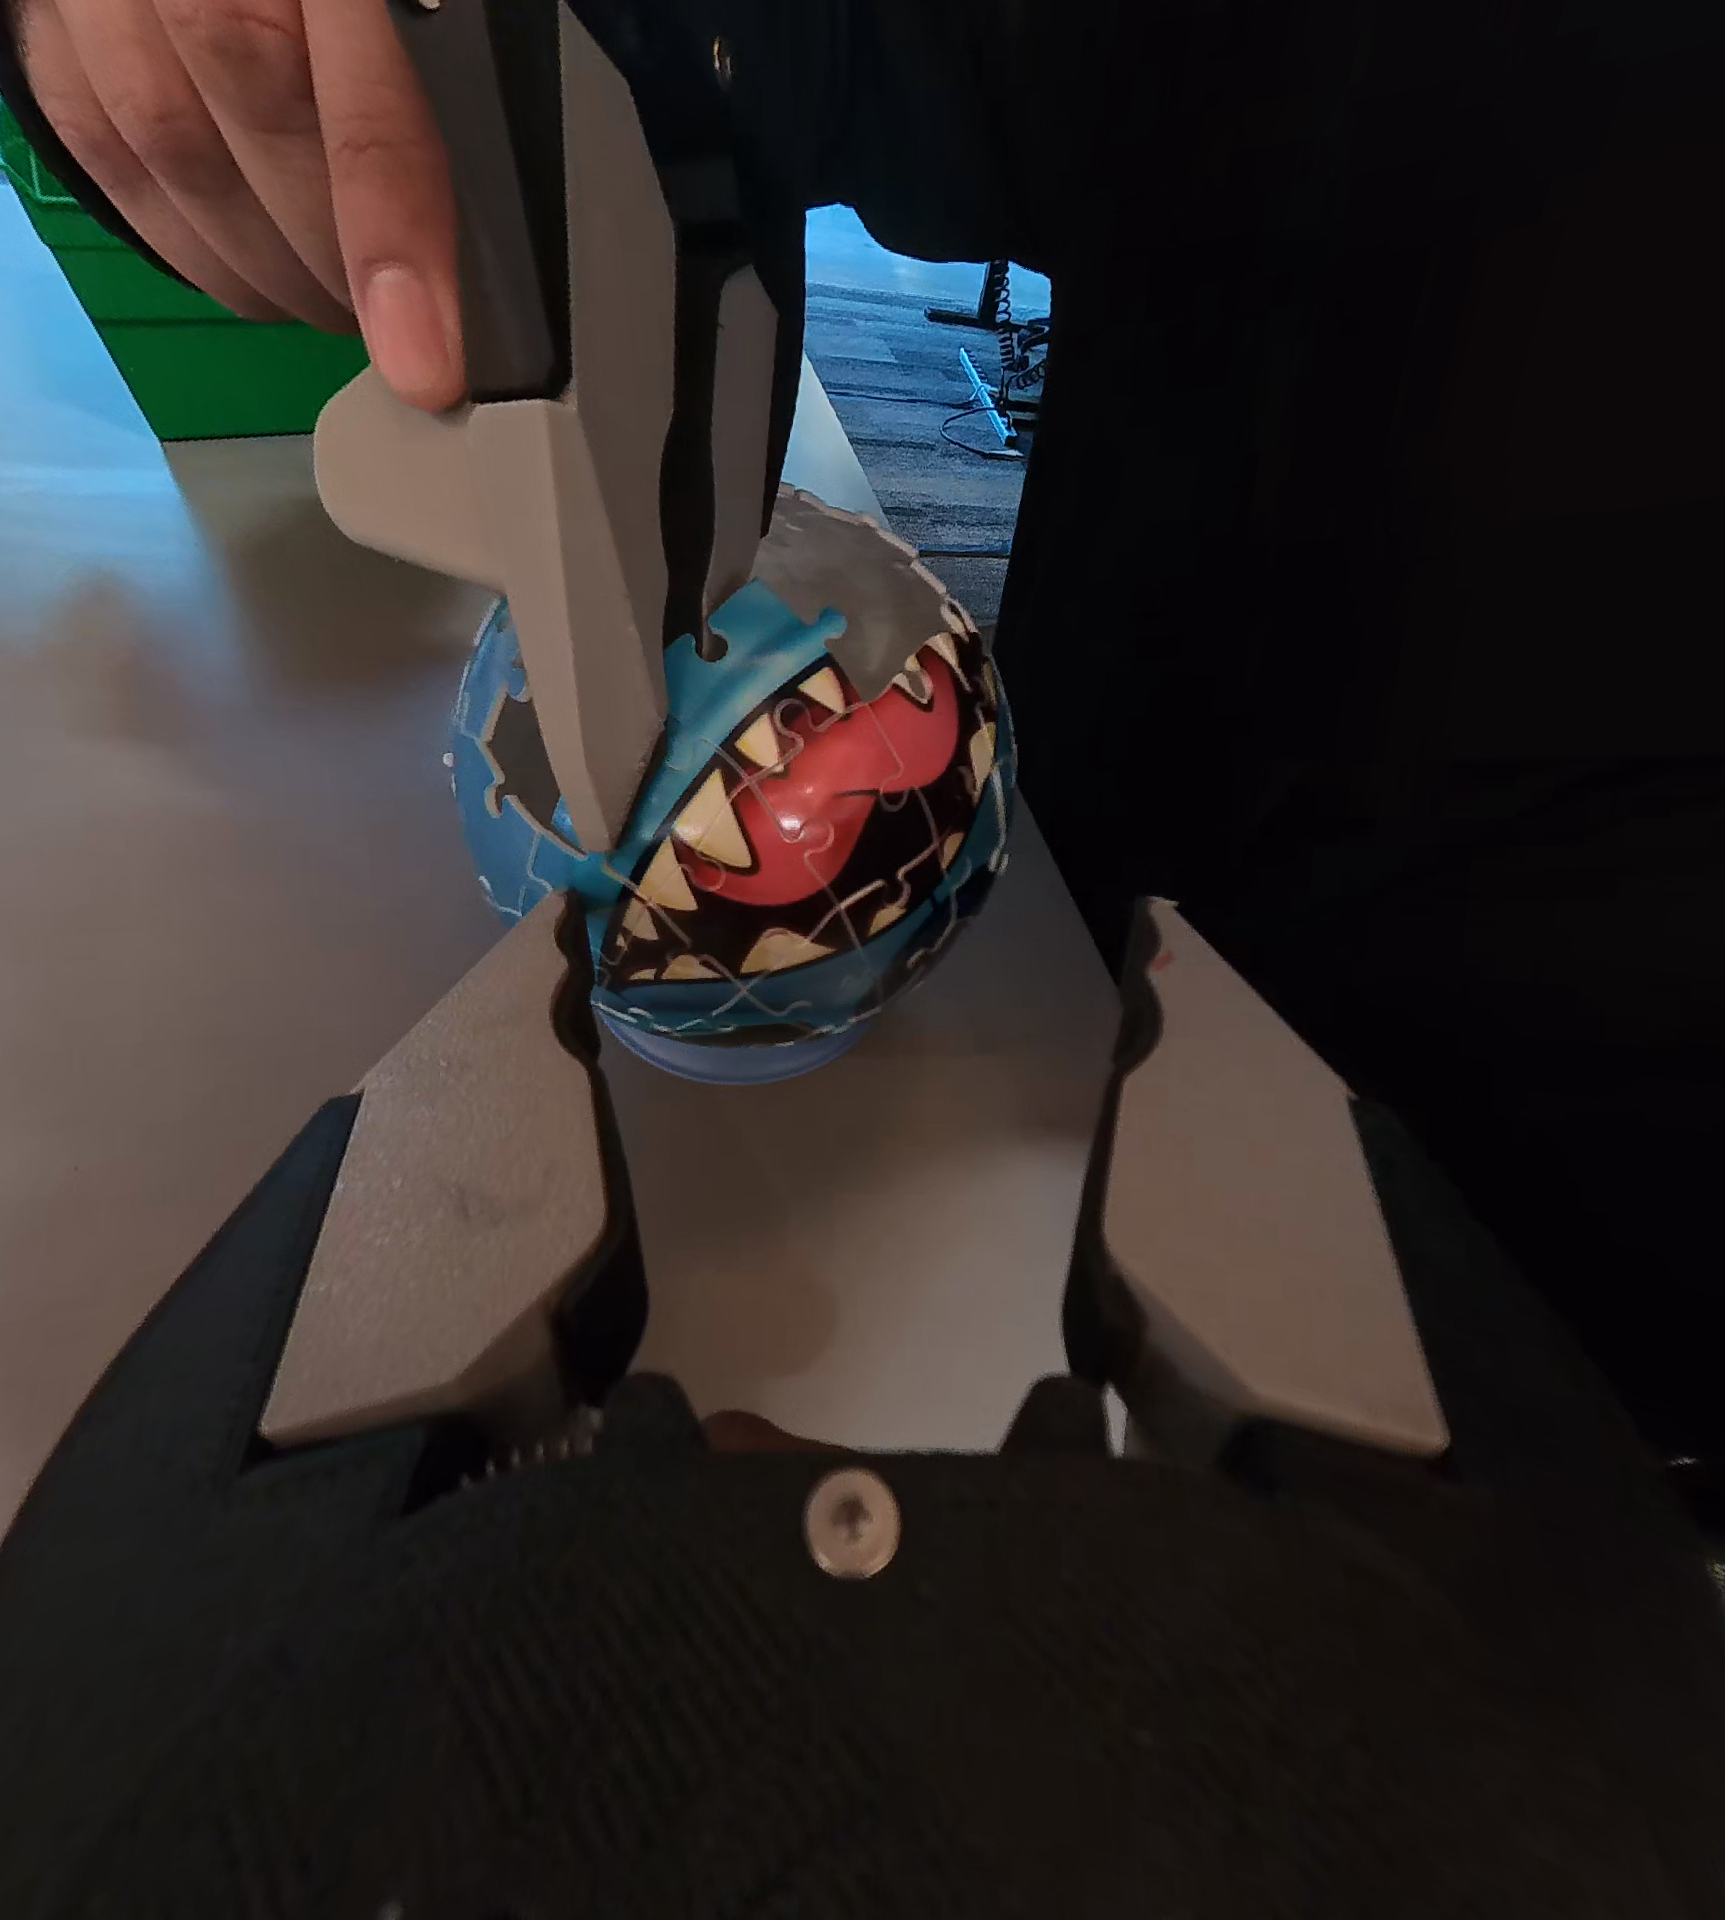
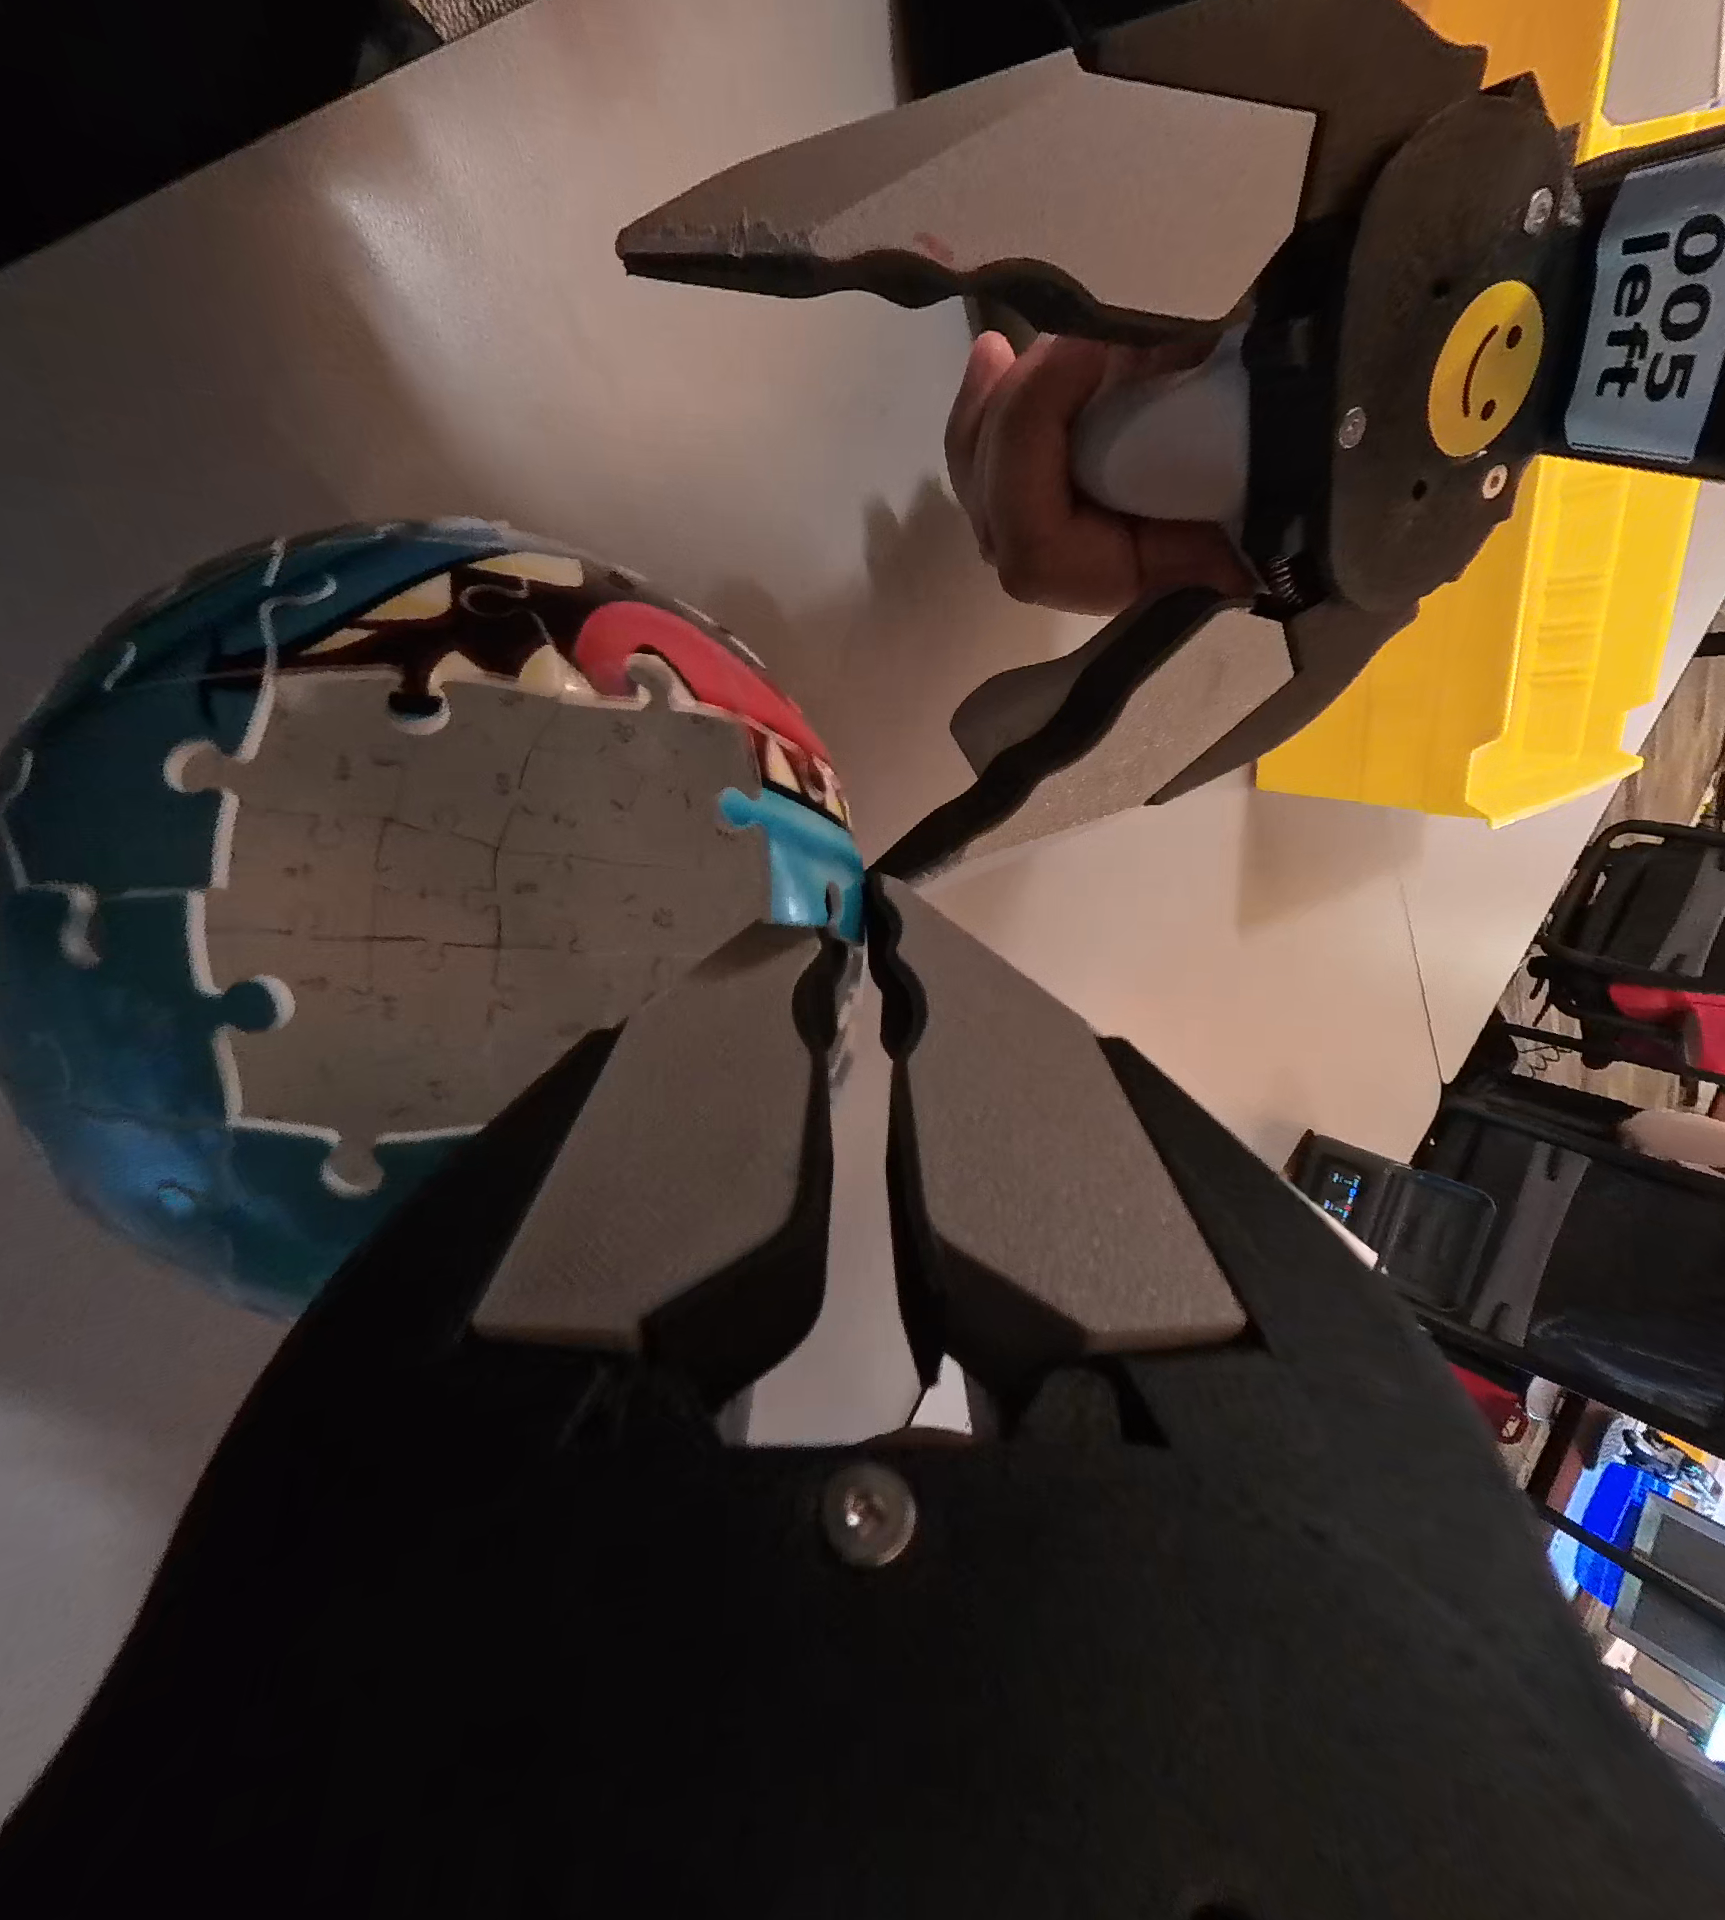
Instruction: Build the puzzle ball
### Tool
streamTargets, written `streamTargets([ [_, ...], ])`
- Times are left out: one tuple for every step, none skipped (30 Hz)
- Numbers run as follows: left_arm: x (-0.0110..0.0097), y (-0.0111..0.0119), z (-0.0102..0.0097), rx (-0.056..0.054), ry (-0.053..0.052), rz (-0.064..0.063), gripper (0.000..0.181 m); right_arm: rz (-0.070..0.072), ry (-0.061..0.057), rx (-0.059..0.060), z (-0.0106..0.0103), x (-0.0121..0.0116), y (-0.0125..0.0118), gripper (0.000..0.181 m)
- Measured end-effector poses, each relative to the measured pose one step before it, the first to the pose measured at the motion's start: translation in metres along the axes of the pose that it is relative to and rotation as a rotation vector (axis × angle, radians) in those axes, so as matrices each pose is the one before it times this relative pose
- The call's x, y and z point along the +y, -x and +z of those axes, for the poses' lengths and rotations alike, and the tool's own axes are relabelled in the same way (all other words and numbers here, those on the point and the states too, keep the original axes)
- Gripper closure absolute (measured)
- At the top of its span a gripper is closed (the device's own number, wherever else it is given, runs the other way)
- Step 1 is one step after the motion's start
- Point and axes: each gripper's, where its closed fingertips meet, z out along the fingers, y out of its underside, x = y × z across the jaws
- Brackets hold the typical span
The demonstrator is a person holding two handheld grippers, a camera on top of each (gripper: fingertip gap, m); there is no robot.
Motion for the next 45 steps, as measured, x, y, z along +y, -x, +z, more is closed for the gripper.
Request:
streamTargets([
  [0.00022, -0.00017, 0.00014, 0.0014, 0.0005, -0.001, 0.082, 0.0007, 0.0013, -0.0024, 0.00015, 0.00002, 0.00032, 0.181],
  [0.00014, -0.00017, 0.00019, 0.002, 0.001, -0.0006, 0.082, -0.0001, 0.0012, -0.0034, 0.00004, -0.00041, 0.00057, 0.181],
  [0.00026, -0.00015, 0.00034, 0.0001, 0.0011, 0.0006, 0.082, -0.0024, 0.0022, -0.0017, 0.00022, -0.00029, 0.00035, 0.181],
  [0.00064, 0.00014, 0.00022, -0.0012, 0.0031, 0.0019, 0.082, -0.0032, 0.0011, 0.0003, 0.0002, -0.00042, 0.00032, 0.181],
  [0.00041, -0.00007, 0.00011, 0.0003, 0.0028, 0.0006, 0.082, -0.001, -0.0027, -0.0001, 0.00034, -0.00061, 0.00019, 0.181],
  [0.00006, -0.00017, -0.00018, 0.0019, 0.0002, -0.0008, 0.083, 0.0011, -0.0047, 0.0004, 0.0003, -0.00032, 0.00025, 0.181],
  [0.00017, 0.00016, -0.00016, -0.0002, 0.0003, -0.0004, 0.083, -0.0051, -0.0037, 0.0059, 0.00021, -0.00003, 0.00004, 0.181],
  [0.00009, 0.00022, -0.00019, -0.0006, 0.0004, -0.0002, 0.084, -0.0167, -0.0044, 0.0137, -0.00001, -0.00027, -0.00029, 0.181],
  [-0.00027, -0.00007, -0.0001, 0.0006, -0.0016, -0.0004, 0.084, -0.0195, -0.0074, 0.0137, -0.00034, -0.00103, -0.00024, 0.181],
  [-0.00042, -0.00008, 0.00005, 0.0003, -0.0025, -0.0007, 0.084, -0.0112, -0.0049, 0.0058, -0.00026, -0.00104, 0.00009, 0.181],
  [-0.00023, -0.00001, 0.00005, 0.0006, -0.0008, -0.0002, 0.084, -0.0028, 0.0019, 0.0001, 0.0002, -0.00014, 0.00003, 0.181],
  [-0.00003, -0.00011, 0.0001, 0.0006, 0.0, 0.0, 0.084, -0.0006, 0.0032, -0.0004, 0.0005, -0.00005, -0.00034, 0.18],
  [-0.00004, 0.00004, 0.00018, -0.0006, 0.0001, 0.0001, 0.084, -0.0021, 0.0032, 0.0012, 0.00049, -0.00004, -0.00067, 0.178],
  [0.00009, 0.00002, 0.0001, -0.0006, 0.0, 0.0007, 0.083, -0.0048, 0.0031, -0.0019, 0.00028, 0.0, -0.00035, 0.176],
  [-0.00007, 0.0, 0.00011, -0.0004, -0.0003, -0.0004, 0.083, -0.0056, 0.0029, -0.0021, 0.00031, -0.00002, -0.00024, 0.174],
  [-0.0001, 0.00001, 0.00006, 0.0001, -0.0006, -0.0009, 0.083, -0.0055, 0.0023, -0.005, 0.00048, 0.00004, 0.00028, 0.173],
  [-0.0001, -0.00002, 0.00006, 0.0005, -0.0006, -0.0006, 0.083, -0.0056, 0.0035, -0.0074, 0.00059, 0.00038, 0.00078, 0.173],
  [-0.00002, -0.00013, 0.00007, -0.0003, 0.0006, 0.0012, 0.083, -0.0058, 0.0034, -0.0082, 0.00069, 0.00029, 0.00095, 0.173],
  [0.00006, -0.00001, -0.00004, 0.0, 0.0003, 0.0012, 0.083, -0.005, 0.0017, -0.0101, 0.00052, -0.00003, 0.00116, 0.175],
  [0.0, -0.00004, -0.00008, 0.0001, -0.0002, -0.0007, 0.083, -0.0042, 0.0012, -0.0087, 0.00044, -0.00003, 0.0008, 0.177],
  [-0.00003, 0.00004, -0.00013, 0.0003, 0.0005, -0.0004, 0.083, -0.004, 0.0009, -0.0064, 0.00031, -0.00012, 0.00037, 0.177],
  [0.00015, 0.00006, -0.00008, -0.0001, 0.0002, 0.0001, 0.083, -0.0035, 0.0018, -0.006, 0.00037, -0.00006, 0.00056, 0.177],
  [-0.00004, -0.00007, -0.00023, 0.0003, -0.0001, 0.0004, 0.083, -0.0027, 0.0019, -0.0032, 0.00044, -0.00013, 0.00015, 0.178],
  [-0.00007, -0.00013, -0.00021, 0.0009, -0.0003, 0.0008, 0.084, -0.002, 0.0002, 0.0001, 0.00038, -0.00021, -0.00026, 0.179],
  [0.00001, 0.00001, -0.00017, 0.0002, -0.0003, -0.0001, 0.084, -0.0024, 0.0002, 0.0003, 0.00024, -0.00012, -0.00015, 0.179],
  [0.00011, 0.00009, 0.00003, -0.0003, 0.0003, -0.0008, 0.085, -0.0017, 0.0009, -0.0003, 0.00027, -0.00011, -0.0001, 0.18],
  [0.00012, -0.00001, -0.00006, 0.0003, 0.0, 0.0, 0.085, 0.0004, 0.0003, -0.0007, 0.00019, -0.00002, 0.00002, 0.18],
  [0.0001, 0.00006, -0.00004, 0.0005, 0.0, -0.0002, 0.085, 0.0019, -0.0009, -0.0002, 0.00016, -0.00001, 0.0, 0.18],
  [-0.00009, -0.00002, 0.00013, 0.0003, -0.0003, -0.0006, 0.085, 0.002, -0.0013, 0.0003, 0.00005, 0.00002, 0.0001, 0.181],
  [0.00003, -0.00001, -0.00001, 0.0001, 0.0002, -0.0001, 0.085, 0.0022, -0.0003, 0.0002, 0.0, 0.00005, 0.00011, 0.181],
  [-0.00003, -0.00004, 0.00009, 0.0001, 0.0, 0.0, 0.085, 0.0021, 0.0007, -0.0001, 0.00003, 0.0, 0.00008, 0.181],
  [0.0, 0.00002, 0.00009, 0.0005, -0.0005, -0.0002, 0.085, 0.0019, 0.0008, -0.0002, -0.00006, 0.00001, 0.00003, 0.181],
  [-0.00003, -0.0001, 0.00002, 0.0006, -0.0002, -0.0002, 0.085, 0.0017, 0.001, -0.0008, 0.00002, -0.00004, 0.00016, 0.181],
  [-0.00008, -0.00003, 0.00004, -0.0001, 0.0003, -0.0001, 0.085, 0.001, 0.001, -0.0005, 0.00001, -0.00006, -0.00006, 0.181],
  [-0.00004, -0.00006, 0.00001, -0.0003, 0.0004, 0.0006, 0.085, 0.001, 0.0005, 0.0, 0.00004, 0.00009, 0.00012, 0.181],
  [0.0, 0.0, 0.00007, -0.0004, 0.0, 0.0009, 0.085, 0.002, 0.0002, -0.0004, 0.00004, -0.00007, -0.00001, 0.181],
  [-0.00007, -0.00006, 0.00003, -0.0004, 0.0002, 0.0003, 0.085, 0.0024, 0.0001, -0.0005, 0.00011, 0.00003, 0.00009, 0.181],
  [0.0, -0.00007, -0.00009, 0.0, 0.0006, 0.0005, 0.085, 0.0029, -0.0004, -0.0009, 0.00002, 0.00003, -0.00004, 0.181],
  [-0.00011, -0.00011, -0.00003, 0.0002, -0.0003, 0.0005, 0.084, 0.0025, -0.0009, -0.0009, 0.00008, -0.00003, 0.00007, 0.181],
  [-0.00006, 0.00002, -0.00005, 0.0001, -0.0006, 0.0002, 0.084, 0.0021, -0.0013, -0.0005, 0.00018, -0.00007, 0.00004, 0.181],
  [-0.00007, 0.00002, -0.00004, 0.0004, -0.0005, -0.0006, 0.085, 0.0032, -0.0019, -0.0008, 0.00019, -0.00007, 0.00002, 0.181],
  [0.00001, 0.00012, -0.00007, -0.0002, 0.0, -0.0005, 0.084, 0.0041, -0.0023, -0.0002, 0.0002, -0.00003, 0.0, 0.181],
  [0.00016, 0.00001, -0.00009, 0.0004, 0.0003, 0.0003, 0.085, 0.0021, -0.0035, 0.0019, 0.0001, -0.0001, -0.00007, 0.181],
  [-0.00012, -0.00002, -0.00026, 0.0005, -0.0008, -0.0001, 0.085, -0.003, -0.0043, 0.0049, -0.00021, -0.00035, -0.00014, 0.181],
  [0.00014, -0.00006, -0.00031, 0.0011, 0.0005, 0.0003, 0.086, -0.0056, -0.004, 0.0105, -0.00035, -0.00051, -0.0007, 0.181],
])
